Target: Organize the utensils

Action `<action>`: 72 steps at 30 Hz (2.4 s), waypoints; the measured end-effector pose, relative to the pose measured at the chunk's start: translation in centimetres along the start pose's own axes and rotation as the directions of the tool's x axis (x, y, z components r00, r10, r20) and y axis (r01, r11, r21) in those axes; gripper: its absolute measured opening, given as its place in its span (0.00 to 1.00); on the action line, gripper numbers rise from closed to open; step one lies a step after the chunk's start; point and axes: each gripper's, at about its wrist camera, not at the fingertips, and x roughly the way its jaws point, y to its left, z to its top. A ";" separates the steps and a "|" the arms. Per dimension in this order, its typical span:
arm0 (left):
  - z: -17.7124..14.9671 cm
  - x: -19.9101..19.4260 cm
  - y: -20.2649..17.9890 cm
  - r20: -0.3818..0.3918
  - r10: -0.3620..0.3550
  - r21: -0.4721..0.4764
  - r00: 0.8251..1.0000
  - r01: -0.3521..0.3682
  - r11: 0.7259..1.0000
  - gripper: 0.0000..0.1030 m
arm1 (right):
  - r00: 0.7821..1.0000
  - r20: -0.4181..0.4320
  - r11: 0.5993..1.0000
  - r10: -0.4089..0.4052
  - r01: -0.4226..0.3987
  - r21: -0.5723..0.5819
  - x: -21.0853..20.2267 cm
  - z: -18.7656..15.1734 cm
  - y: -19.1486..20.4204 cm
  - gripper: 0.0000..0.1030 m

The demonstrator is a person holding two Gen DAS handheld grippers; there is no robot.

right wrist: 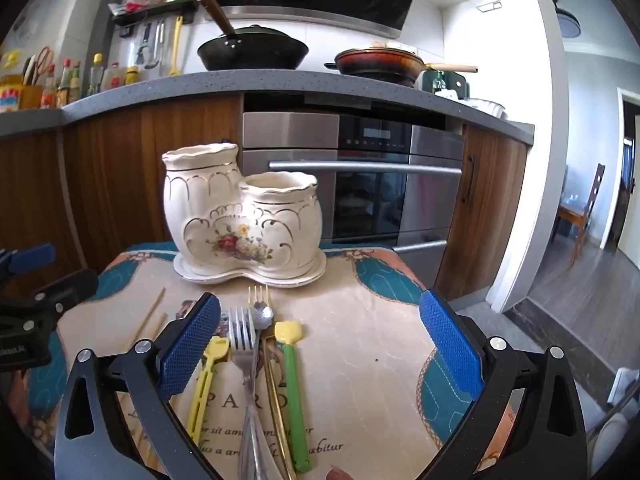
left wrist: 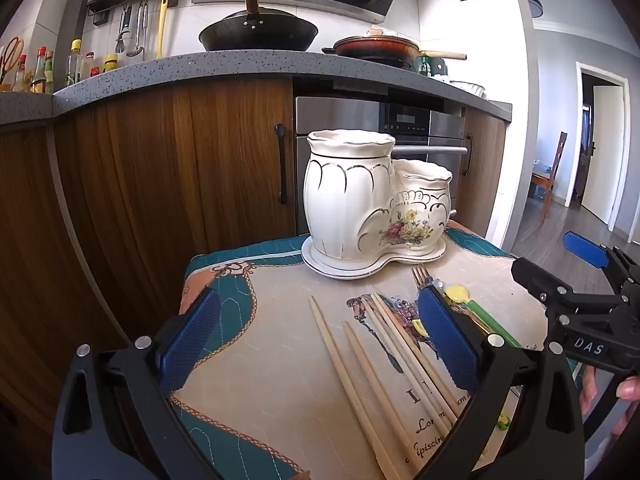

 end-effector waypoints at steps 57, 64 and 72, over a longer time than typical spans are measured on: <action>-0.1 -0.1 0.0 0.004 0.004 0.008 1.000 -0.004 1.000 0.95 | 1.000 -0.026 1.000 0.003 -0.003 -0.014 0.5 -0.5 0.2 0.96; -0.1 -0.1 -0.1 0.003 0.004 0.009 1.000 -0.004 1.000 0.95 | 1.000 -0.027 1.000 0.002 -0.003 -0.014 0.5 -0.5 0.2 0.96; -0.1 -0.1 -0.1 0.003 0.004 0.009 1.000 -0.004 1.000 0.95 | 1.000 -0.029 1.000 0.003 -0.004 -0.017 0.5 -0.5 0.2 0.96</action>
